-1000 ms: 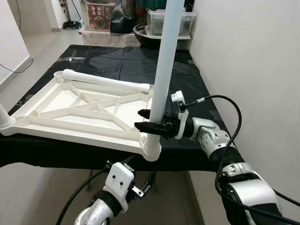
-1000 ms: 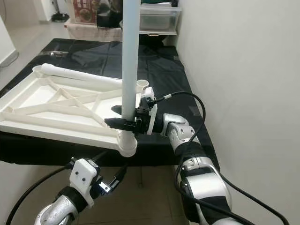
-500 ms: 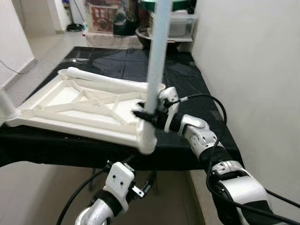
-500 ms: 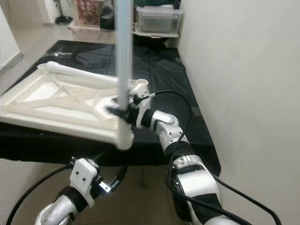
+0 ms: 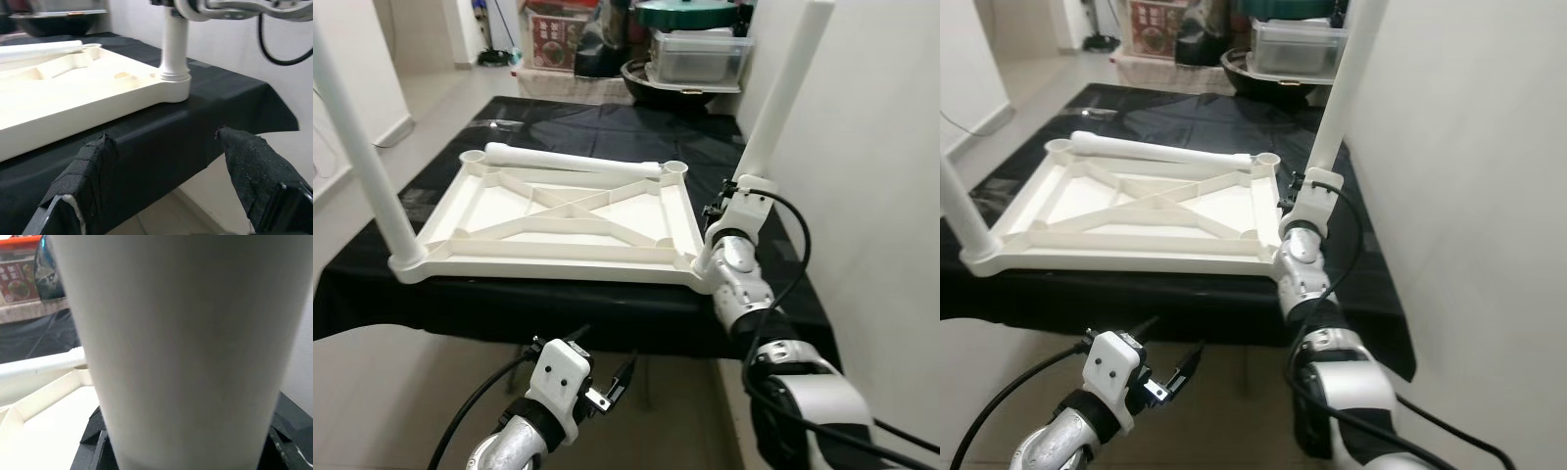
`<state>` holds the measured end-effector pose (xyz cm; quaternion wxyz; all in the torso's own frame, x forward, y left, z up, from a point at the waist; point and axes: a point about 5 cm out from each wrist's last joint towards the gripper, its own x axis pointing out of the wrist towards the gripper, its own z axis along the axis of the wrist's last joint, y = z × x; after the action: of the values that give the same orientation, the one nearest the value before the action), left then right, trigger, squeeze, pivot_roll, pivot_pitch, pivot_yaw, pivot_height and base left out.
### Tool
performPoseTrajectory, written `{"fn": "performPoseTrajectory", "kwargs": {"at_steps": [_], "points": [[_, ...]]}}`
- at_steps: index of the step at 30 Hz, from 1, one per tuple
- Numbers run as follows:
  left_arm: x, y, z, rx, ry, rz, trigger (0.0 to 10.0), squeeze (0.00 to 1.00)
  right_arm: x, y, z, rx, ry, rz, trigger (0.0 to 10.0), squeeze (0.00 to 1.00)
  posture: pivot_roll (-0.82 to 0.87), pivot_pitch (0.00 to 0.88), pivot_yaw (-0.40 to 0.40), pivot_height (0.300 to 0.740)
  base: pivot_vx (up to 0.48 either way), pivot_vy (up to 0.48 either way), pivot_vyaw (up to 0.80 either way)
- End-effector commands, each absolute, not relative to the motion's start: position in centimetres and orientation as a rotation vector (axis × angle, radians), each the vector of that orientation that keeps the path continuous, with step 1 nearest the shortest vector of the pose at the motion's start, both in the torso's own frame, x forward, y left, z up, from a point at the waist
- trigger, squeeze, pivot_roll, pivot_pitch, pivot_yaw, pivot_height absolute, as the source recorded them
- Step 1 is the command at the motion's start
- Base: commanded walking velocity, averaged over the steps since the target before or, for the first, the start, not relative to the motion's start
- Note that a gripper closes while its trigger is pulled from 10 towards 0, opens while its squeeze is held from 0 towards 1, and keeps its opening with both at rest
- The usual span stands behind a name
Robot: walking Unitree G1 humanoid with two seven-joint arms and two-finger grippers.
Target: Building children table
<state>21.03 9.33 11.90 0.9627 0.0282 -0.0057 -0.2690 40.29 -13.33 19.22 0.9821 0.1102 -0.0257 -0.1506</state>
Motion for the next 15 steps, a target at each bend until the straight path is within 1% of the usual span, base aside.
{"fn": "performPoseTrajectory", "kwargs": {"at_steps": [1,2,3,7,8,9,10,11,12,13,14,15], "points": [[20.9,9.2,11.5,0.061,0.005,-0.549,10.0,0.0,39.8,-13.3,16.9,0.336,0.062,-0.352,10.0,0.0,0.15,0.064,-0.073,0.74,0.0,0.0,0.0],[20.9,9.2,11.5,0.061,0.006,-0.548,10.0,0.0,40.0,-12.2,17.0,0.339,0.049,-0.28,10.0,1.0,0.15,0.061,-0.074,0.74,0.0,0.0,0.0],[20.8,9.2,11.5,0.061,0.006,-0.549,10.0,0.0,40.0,-11.4,17.3,0.337,0.035,-0.235,10.0,1.0,0.15,0.061,-0.074,0.74,0.0,0.0,0.0],[20.8,9.2,11.5,0.06,0.007,-0.549,10.0,0.0,40.1,-10.6,17.8,0.336,-0.005,-0.162,10.0,1.0,0.14,0.056,-0.074,0.74,0.0,0.0,0.0],[20.8,9.2,11.5,0.059,0.007,-0.551,10.0,0.0,40.2,-10.3,18.4,0.368,-0.043,-0.06,10.0,0.0,0.14,0.053,-0.074,0.74,0.0,0.0,0.0],[20.8,9.1,11.5,0.057,0.008,-0.552,10.0,0.0,40.3,-10.0,19.3,0.411,-0.103,0.142,10.0,0.0,0.14,0.053,-0.073,0.74,0.0,0.0,0.0],[20.8,9.1,11.5,0.057,0.008,-0.552,10.0,0.0,40.3,-10.0,19.3,0.411,-0.103,0.142,10.0,0.0,0.14,0.053,-0.073,0.74,0.0,0.0,0.0],[20.8,9.1,11.5,0.057,0.007,-0.552,10.0,0.0,40.2,-9.9,19.6,0.423,-0.119,0.222,10.0,0.0,0.14,0.053,-0.073,0.74,0.0,0.0,0.0],[20.8,9.1,11.5,0.057,0.007,-0.552,10.0,0.0,40.2,-9.8,19.7,0.425,-0.125,0.254,10.0,0.0,0.14,0.053,-0.073,0.74,0.0,0.0,0.0],[20.8,9.1,11.5,0.057,0.007,-0.553,10.0,0.0,40.1,-10.0,19.7,0.399,-0.118,0.372,10.0,0.0,0.13,0.051,-0.072,0.74,0.0,0.0,0.0],[20.8,9.1,11.5,0.057,0.007,-0.553,10.0,0.0,40.1,-10.0,19.7,0.399,-0.118,0.372,10.0,0.0,0.13,0.051,-0.072,0.74,0.0,0.0,0.0],[20.9,9.1,11.5,0.057,0.007,-0.553,10.0,0.0,39.4,-10.3,19.4,0.351,-0.082,0.611,10.0,0.0,0.13,0.049,-0.07,0.74,0.0,0.0,0.0]]}}
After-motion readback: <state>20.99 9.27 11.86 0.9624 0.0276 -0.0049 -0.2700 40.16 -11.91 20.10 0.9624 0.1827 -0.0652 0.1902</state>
